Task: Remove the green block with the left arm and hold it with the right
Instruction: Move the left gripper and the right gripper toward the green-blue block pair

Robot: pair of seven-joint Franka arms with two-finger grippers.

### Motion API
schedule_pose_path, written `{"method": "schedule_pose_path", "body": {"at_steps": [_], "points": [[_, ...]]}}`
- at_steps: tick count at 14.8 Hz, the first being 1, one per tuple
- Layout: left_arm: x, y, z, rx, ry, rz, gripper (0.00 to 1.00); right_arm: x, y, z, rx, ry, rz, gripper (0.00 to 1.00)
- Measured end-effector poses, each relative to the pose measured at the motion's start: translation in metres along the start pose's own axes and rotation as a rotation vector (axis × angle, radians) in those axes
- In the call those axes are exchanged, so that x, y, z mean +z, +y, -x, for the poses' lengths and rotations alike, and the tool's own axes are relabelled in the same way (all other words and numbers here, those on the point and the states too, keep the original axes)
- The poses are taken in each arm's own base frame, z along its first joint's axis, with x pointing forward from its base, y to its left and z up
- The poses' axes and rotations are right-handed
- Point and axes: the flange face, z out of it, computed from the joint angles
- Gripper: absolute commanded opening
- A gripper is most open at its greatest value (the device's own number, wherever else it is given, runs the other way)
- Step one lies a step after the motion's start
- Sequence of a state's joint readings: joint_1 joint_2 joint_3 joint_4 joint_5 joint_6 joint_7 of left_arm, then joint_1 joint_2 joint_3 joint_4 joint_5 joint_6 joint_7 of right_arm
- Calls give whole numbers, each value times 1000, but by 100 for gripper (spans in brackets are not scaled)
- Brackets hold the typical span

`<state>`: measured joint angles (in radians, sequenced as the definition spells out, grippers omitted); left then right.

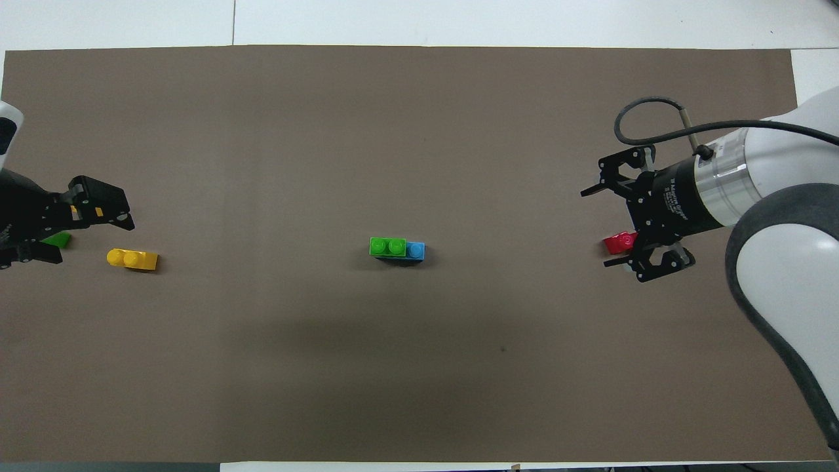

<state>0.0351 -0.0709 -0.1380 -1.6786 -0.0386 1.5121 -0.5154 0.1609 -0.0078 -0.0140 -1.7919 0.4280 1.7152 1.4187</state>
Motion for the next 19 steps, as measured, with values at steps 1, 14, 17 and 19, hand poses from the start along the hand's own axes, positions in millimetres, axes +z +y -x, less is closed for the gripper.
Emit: {"method": "schedule_pose_path", "body": {"at_steps": [1,14,17,19], "points": [[3,6,6,-50,-7,0,100,9,-1,3,28,-21,5,100],[40,103,95,-689,-5,64,100,139,-2,65,189,-54,-76,98],[51,129,121,-820,5,92,100,156,-5,72,192,-66,-99,98],[63,150,142,-879,6,107,100,170,-6,75,213,-87,-114,98]]}}
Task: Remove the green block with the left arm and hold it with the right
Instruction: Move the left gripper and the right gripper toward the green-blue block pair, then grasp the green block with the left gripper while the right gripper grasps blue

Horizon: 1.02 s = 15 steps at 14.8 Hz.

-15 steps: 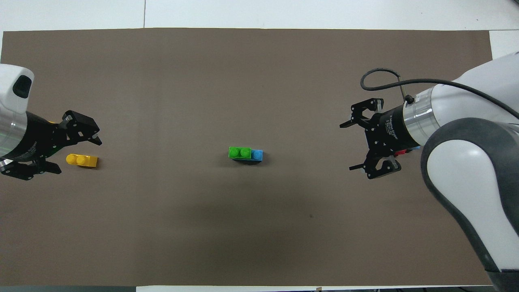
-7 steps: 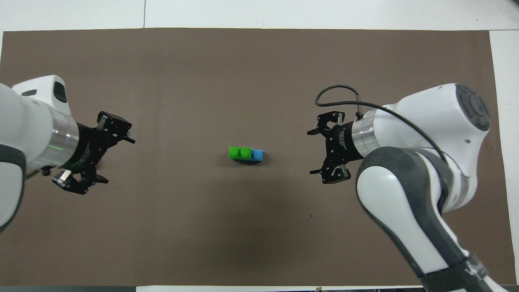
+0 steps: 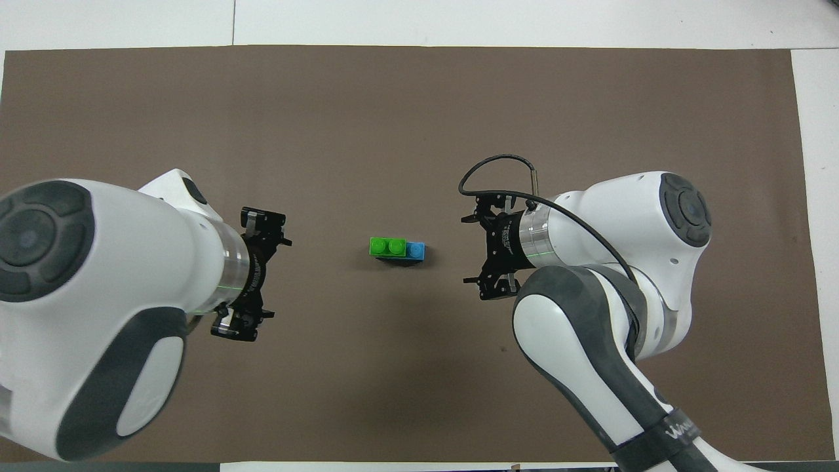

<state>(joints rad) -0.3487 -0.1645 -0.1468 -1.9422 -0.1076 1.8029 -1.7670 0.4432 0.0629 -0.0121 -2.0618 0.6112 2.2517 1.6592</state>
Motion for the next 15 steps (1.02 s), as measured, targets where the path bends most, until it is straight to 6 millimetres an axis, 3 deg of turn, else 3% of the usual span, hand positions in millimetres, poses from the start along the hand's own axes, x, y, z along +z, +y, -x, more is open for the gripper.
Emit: {"method": "schedule_pose_path", "body": {"at_steps": [2,6,15], "points": [[18,-3,23,-55,-4,8,100,14,0,-2,13,-2,-6,98],[56,7,48,-130,-10,0,100,34,4,3,2,9,-16,98],[107,33,61,-227,-29,11,100,74,5,-6,36,17,-23,99]]}}
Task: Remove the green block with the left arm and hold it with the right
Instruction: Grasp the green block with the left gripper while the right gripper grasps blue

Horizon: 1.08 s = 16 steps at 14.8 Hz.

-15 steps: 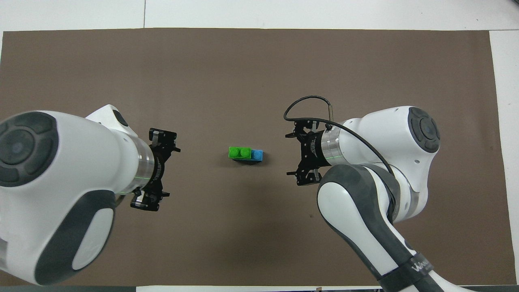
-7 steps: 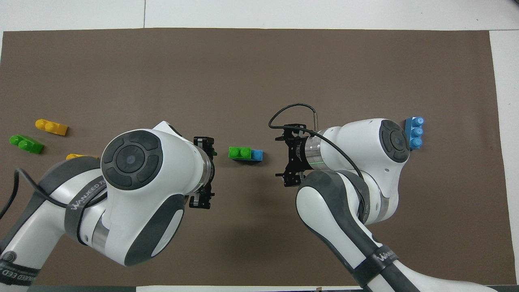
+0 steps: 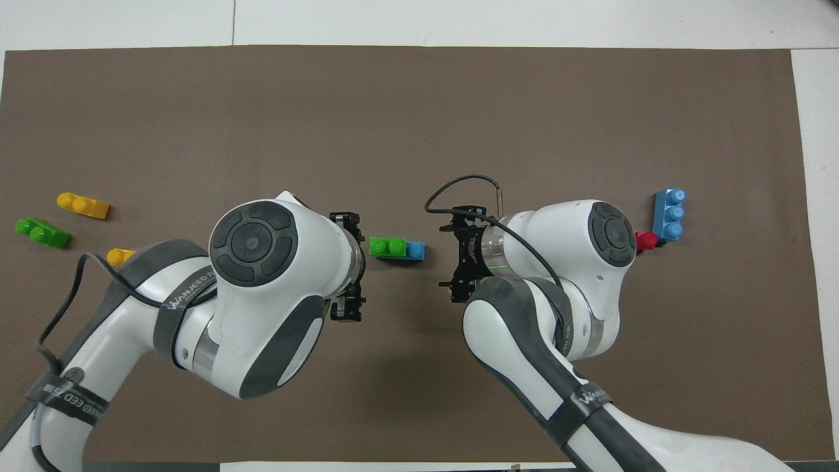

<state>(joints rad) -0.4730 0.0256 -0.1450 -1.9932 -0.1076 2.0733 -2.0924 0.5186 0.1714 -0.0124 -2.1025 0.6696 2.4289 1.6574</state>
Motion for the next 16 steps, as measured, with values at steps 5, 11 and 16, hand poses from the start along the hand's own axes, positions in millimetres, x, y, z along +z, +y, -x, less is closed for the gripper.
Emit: {"method": "schedule_pose_path", "body": {"at_steps": [5,11,16], "points": [[23,9,5,-40,-9,6,100,20,-3,-3,15,-25,-35,99],[42,23,9,-55,-14,12,100,45,-1,0,1,-10,-43,99],[61,34,11,-72,7,18,100,61,3,9,-7,-12,-55,99]]}}
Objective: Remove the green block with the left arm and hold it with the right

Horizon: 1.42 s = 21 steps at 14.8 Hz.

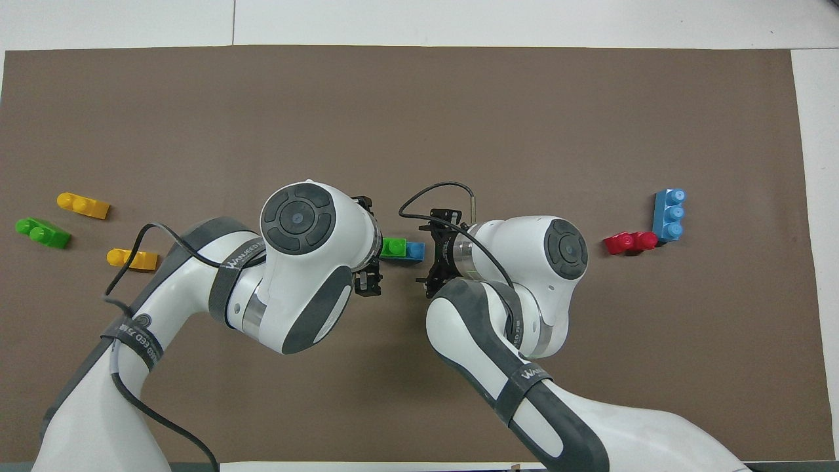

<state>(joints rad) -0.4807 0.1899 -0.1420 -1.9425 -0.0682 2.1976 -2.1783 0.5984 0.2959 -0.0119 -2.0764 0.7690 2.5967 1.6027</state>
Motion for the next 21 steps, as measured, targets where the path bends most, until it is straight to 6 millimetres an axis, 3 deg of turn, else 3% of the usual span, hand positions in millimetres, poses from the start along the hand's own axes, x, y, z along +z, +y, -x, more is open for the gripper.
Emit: {"method": "schedule_pose_path", "body": {"at_steps": [4,9,17,21], "points": [[20,16,6,-14,33,7,100,16,4,0,-6,16,-19,99],[31,18,6,-13,44,-3,100,24,5,-3,-3,24,-12,95],[36,20,4,-18,49,-6,100,26,4,-9,46,3,-12,54],[37,19,5,-17,50,-8,100,24,1,-9,48,3,-32,44]]}}
